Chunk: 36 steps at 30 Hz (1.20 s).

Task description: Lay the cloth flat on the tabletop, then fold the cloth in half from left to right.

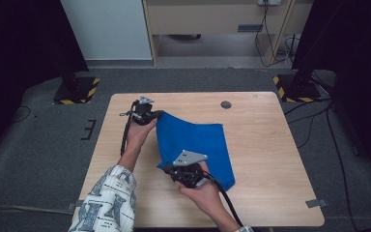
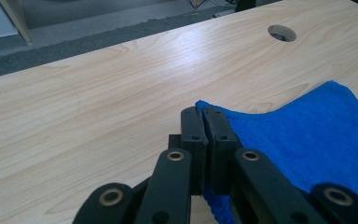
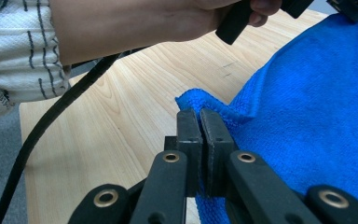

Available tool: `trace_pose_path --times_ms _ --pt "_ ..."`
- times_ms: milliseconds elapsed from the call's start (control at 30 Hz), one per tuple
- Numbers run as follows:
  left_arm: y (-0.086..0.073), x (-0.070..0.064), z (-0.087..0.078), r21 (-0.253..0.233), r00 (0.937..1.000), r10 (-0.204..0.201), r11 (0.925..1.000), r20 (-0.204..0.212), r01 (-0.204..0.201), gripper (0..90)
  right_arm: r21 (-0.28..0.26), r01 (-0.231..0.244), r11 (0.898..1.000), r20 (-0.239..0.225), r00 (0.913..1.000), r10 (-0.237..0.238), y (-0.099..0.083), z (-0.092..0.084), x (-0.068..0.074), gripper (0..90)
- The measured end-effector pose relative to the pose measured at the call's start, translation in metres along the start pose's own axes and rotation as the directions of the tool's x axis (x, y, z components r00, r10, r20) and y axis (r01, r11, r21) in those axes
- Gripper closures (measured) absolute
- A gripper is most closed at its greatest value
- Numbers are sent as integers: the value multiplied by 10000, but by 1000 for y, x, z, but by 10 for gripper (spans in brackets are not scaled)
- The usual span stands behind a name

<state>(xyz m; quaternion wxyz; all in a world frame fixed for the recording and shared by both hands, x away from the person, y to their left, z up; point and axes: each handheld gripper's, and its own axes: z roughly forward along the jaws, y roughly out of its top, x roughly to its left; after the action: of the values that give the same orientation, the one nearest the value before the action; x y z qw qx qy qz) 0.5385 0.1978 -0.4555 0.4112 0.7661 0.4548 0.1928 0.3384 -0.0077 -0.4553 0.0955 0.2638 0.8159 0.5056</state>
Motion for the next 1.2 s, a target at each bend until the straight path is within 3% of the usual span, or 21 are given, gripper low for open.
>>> trace_pose_path --times_ms 533,900,1200 --pt "-2 13 -14 113 9999 98 9999 -73 -97 874 -140 134 9998 108 9999 -132 4 16 20 877" --pt "-3 21 -24 -46 10000 -19 10000 -74 19 874 -128 316 9994 118 9994 -314 8 22 26 876" --pt "-3 23 -29 -31 10000 -6 10000 -80 5 874 -133 201 9997 123 9997 -200 10 25 26 875"
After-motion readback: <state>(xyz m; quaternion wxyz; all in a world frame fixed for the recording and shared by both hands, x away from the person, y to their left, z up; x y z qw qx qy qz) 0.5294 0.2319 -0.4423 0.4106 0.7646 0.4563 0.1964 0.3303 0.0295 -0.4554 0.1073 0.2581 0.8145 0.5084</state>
